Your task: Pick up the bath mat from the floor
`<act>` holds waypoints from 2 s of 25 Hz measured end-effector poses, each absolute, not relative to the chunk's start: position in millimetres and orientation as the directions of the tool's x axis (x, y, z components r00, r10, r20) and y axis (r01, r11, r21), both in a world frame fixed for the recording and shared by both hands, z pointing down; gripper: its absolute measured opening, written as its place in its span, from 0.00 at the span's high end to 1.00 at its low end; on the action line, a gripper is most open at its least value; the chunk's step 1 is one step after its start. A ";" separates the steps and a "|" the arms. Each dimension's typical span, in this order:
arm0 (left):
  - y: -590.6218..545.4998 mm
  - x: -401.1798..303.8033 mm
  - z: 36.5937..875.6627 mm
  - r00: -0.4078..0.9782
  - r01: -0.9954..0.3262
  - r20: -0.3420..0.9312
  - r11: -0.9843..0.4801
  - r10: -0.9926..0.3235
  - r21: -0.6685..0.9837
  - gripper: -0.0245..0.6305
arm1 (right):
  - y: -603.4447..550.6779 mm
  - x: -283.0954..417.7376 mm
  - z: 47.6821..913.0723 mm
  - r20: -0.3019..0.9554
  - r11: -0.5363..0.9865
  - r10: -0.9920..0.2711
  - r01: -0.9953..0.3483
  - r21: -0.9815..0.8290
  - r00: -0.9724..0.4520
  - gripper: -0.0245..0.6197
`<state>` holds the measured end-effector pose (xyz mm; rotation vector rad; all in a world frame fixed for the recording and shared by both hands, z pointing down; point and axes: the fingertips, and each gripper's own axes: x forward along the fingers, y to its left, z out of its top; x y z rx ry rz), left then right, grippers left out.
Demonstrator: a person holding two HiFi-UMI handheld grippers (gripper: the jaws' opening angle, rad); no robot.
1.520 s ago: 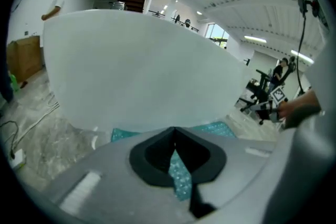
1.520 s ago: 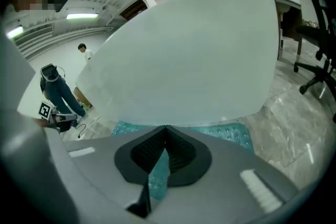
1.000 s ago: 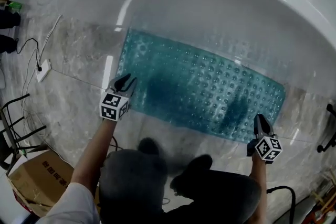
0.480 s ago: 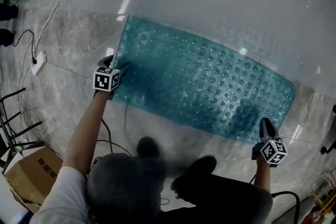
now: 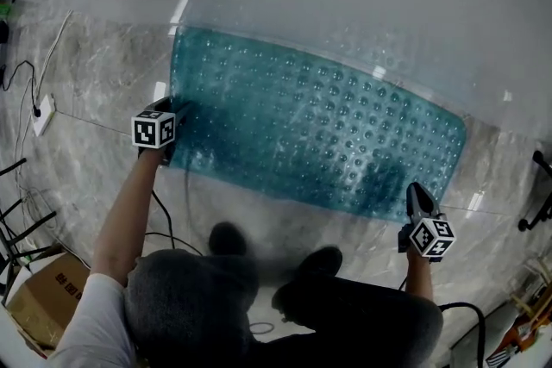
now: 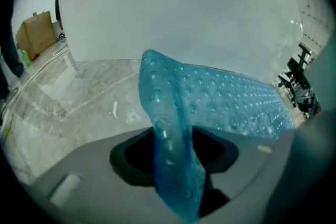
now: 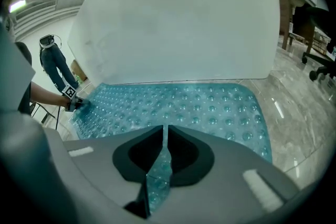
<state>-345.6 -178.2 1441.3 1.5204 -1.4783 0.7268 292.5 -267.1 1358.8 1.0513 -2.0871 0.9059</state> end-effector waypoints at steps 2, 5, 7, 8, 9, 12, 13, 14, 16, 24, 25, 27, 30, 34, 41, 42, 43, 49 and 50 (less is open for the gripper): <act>-183.8 -329.6 1442.8 0.168 -0.973 0.868 0.065 -0.467 0.224 0.74 | -271.3 305.0 1359.2 0.770 0.435 -0.435 -0.858 -0.274 -0.467 0.90; -189.3 -310.2 1440.4 0.198 -0.975 0.869 0.003 -0.453 0.223 0.87 | -277.1 322.4 1365.8 0.774 0.437 -0.448 -0.865 -0.247 -0.447 0.88; -191.7 -302.2 1434.3 0.196 -0.978 0.861 -0.028 -0.470 0.207 0.91 | -281.6 333.3 1374.8 0.786 0.449 -0.448 -0.867 -0.215 -0.427 0.86; -192.0 -300.1 1429.6 0.191 -0.980 0.855 -0.037 -0.482 0.198 0.92 | -285.0 338.0 1379.3 0.791 0.455 -0.451 -0.869 -0.196 -0.415 0.84; -191.4 -298.4 1424.3 0.184 -0.981 0.850 -0.045 -0.494 0.186 0.92 | -288.4 342.5 1383.1 0.794 0.459 -0.456 -0.870 -0.179 -0.403 0.82; -189.9 -289.1 1410.6 0.175 -0.984 0.838 -0.074 -0.517 0.161 0.92 | -294.7 359.7 1391.1 0.807 0.459 -0.462 -0.878 -0.139 -0.369 0.76; -189.6 -284.6 1407.0 0.179 -0.984 0.835 -0.084 -0.520 0.159 0.92 | -295.7 366.7 1394.3 0.817 0.461 -0.456 -0.879 -0.123 -0.354 0.73; -189.5 -280.2 1403.5 0.186 -0.983 0.833 -0.094 -0.521 0.160 0.92 | -297.1 373.8 1397.9 0.827 0.463 -0.449 -0.880 -0.108 -0.338 0.70; -189.7 -273.2 1396.5 0.200 -0.980 0.830 -0.114 -0.520 0.164 0.92 | -301.3 386.6 1404.6 0.845 0.461 -0.439 -0.884 -0.078 -0.304 0.64; -189.2 -237.9 1376.3 0.255 -0.962 0.827 -0.216 -0.501 0.166 0.91 | -322.5 439.9 1428.5 0.897 0.391 -0.381 -0.918 -0.064 -0.225 0.32; -189.4 -231.7 1376.6 0.265 -0.958 0.827 -0.235 -0.496 0.166 0.91 | -325.7 446.3 1434.0 0.904 0.382 -0.363 -0.921 -0.075 -0.224 0.28; -189.9 -218.9 1378.9 0.288 -0.946 0.827 -0.278 -0.483 0.167 0.91 | -334.2 459.5 1444.0 0.917 0.355 -0.335 -0.930 -0.091 -0.218 0.20; -188.1 -204.1 1383.4 0.315 -0.929 0.830 -0.329 -0.460 0.170 0.90 | -347.0 472.7 1454.0 0.924 0.326 -0.318 -0.940 -0.101 -0.210 0.15; -186.6 -193.7 1388.0 0.330 -0.919 0.832 -0.354 -0.446 0.175 0.90 | -349.3 477.8 1468.3 0.932 0.328 -0.275 -0.935 -0.138 -0.234 0.11; -182.9 -189.0 1392.0 0.339 -0.914 0.826 -0.366 -0.451 0.176 0.88 | -339.5 459.3 1466.8 0.919 0.352 -0.290 -0.923 -0.158 -0.268 0.34; -183.4 -187.9 1392.1 0.347 -0.912 0.823 -0.366 -0.450 0.185 0.88 | -336.0 452.3 1466.5 0.917 0.366 -0.286 -0.916 -0.165 -0.279 0.42; -184.1 -186.2 1392.4 0.358 -0.909 0.820 -0.366 -0.448 0.197 0.88 | -332.7 445.0 1465.6 0.916 0.388 -0.283 -0.907 -0.164 -0.286 0.51; -187.1 -168.3 1406.7 0.393 -0.894 0.811 -0.389 -0.434 0.224 0.90 | -322.1 415.8 1463.4 0.921 0.511 -0.285 -0.855 -0.089 -0.266 0.91; -188.9 -165.0 1408.6 0.395 -0.891 0.810 -0.397 -0.435 0.221 0.91 | -322.1 414.5 1463.4 0.921 0.514 -0.285 -0.853 -0.085 -0.264 0.92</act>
